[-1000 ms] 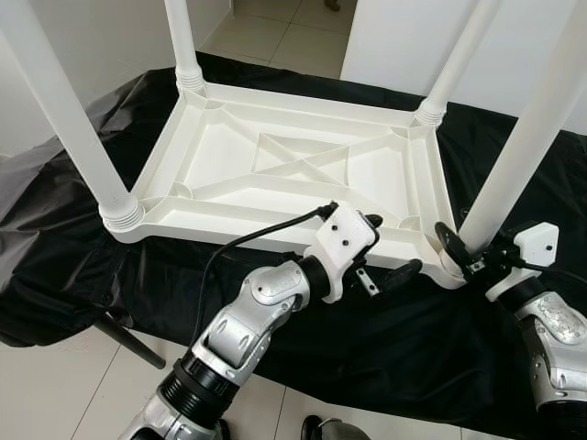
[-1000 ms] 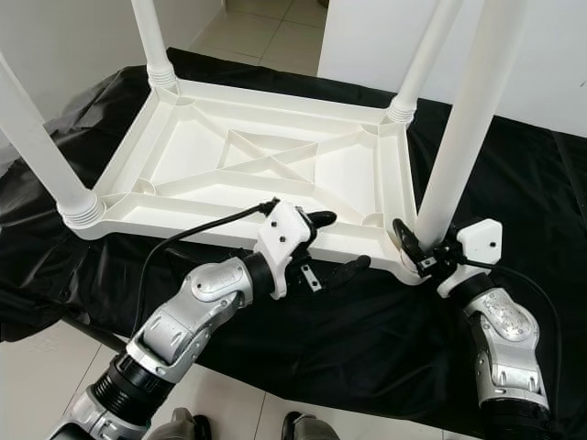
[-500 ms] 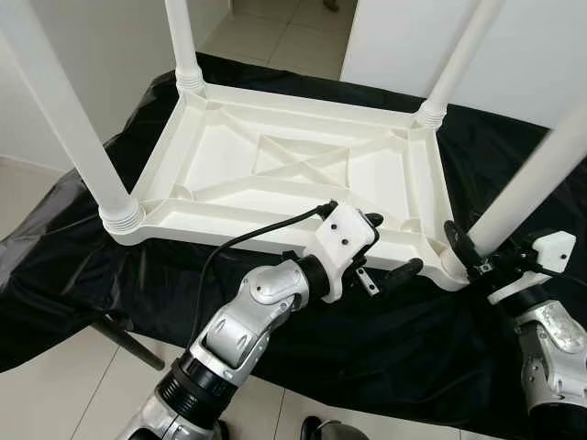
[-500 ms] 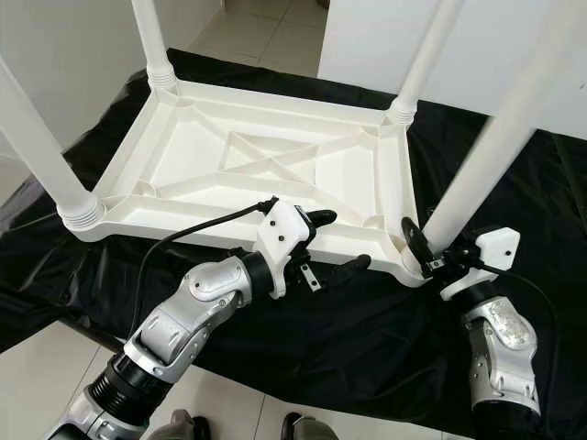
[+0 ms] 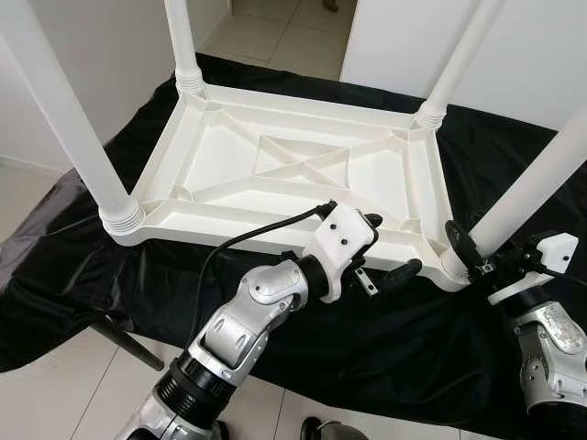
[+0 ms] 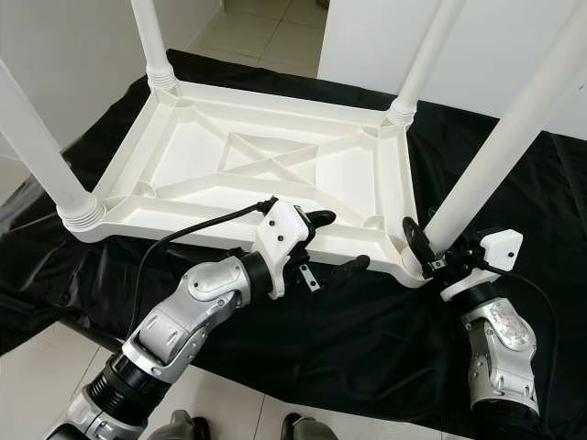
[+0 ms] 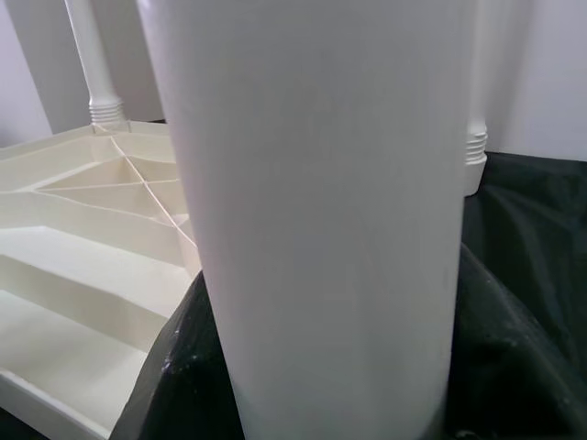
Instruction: Building children table
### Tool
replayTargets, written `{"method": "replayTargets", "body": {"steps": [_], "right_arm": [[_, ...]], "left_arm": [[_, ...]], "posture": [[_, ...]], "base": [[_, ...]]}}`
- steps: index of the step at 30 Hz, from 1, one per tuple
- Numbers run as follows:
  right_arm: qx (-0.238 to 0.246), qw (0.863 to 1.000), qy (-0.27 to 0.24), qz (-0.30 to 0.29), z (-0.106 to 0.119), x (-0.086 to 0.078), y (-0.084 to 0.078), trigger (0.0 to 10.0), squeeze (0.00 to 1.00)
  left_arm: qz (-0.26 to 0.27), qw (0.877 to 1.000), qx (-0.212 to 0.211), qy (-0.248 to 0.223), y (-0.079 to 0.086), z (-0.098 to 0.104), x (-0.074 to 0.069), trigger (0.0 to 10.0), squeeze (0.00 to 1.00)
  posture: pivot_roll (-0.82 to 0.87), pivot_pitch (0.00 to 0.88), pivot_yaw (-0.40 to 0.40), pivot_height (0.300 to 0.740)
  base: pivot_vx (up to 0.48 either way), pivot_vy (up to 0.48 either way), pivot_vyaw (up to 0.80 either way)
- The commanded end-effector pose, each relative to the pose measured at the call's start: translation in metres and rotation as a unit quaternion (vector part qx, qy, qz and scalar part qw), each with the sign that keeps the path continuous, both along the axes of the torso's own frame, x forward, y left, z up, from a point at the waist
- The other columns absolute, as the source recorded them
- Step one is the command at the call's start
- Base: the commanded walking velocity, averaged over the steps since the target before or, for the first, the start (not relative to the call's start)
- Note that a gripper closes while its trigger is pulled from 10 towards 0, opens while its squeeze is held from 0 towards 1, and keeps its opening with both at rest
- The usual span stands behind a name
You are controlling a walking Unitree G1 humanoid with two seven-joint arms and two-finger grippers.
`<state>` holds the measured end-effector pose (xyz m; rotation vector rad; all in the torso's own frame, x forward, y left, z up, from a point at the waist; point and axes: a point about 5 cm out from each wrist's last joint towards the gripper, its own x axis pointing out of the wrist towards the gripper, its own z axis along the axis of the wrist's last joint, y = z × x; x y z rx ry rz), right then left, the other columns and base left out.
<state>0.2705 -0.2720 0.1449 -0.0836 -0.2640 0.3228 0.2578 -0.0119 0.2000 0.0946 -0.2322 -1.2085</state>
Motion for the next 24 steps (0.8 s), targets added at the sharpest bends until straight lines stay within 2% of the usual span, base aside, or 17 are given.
{"method": "replayTargets", "body": {"steps": [1, 4, 6, 19, 24], "right_arm": [[0.060, 0.981, 0.184, -0.011, -0.075, -0.019, 0.002, 10.0, 0.00], [0.089, 0.979, 0.181, -0.018, -0.078, -0.022, 0.002, 10.0, 0.00], [0.090, 0.979, 0.182, -0.018, -0.078, -0.022, 0.002, 10.0, 0.00], [0.070, 0.981, 0.180, -0.017, -0.078, -0.020, 0.005, 10.0, 0.00], [0.071, 0.982, 0.172, -0.024, -0.075, -0.021, 0.012, 10.0, 0.00]], "left_arm": [[-0.038, 0.999, 0.010, -0.002, -0.003, -0.001, -0.007, 10.0, 0.00], [-0.037, 0.999, 0.010, -0.002, -0.003, 0.000, -0.007, 10.0, 0.00], [-0.036, 0.999, 0.010, -0.002, -0.003, 0.000, -0.007, 10.0, 0.00], [-0.035, 0.999, 0.010, -0.002, -0.003, 0.000, -0.007, 10.0, 0.00], [-0.034, 0.999, 0.009, -0.001, -0.004, 0.000, -0.006, 10.0, 0.00]], "posture": [[0.04, 0.205, 0.028, 0.740], [0.04, 0.207, 0.028, 0.740], [0.04, 0.207, 0.028, 0.740], [0.04, 0.208, 0.025, 0.740], [0.03, 0.205, 0.014, 0.740]], "base": [[0.000, 0.000, 0.00], [0.000, 0.000, 0.00], [0.000, 0.000, 0.00], [0.000, 0.000, 0.00], [0.000, 0.000, 0.00]]}}
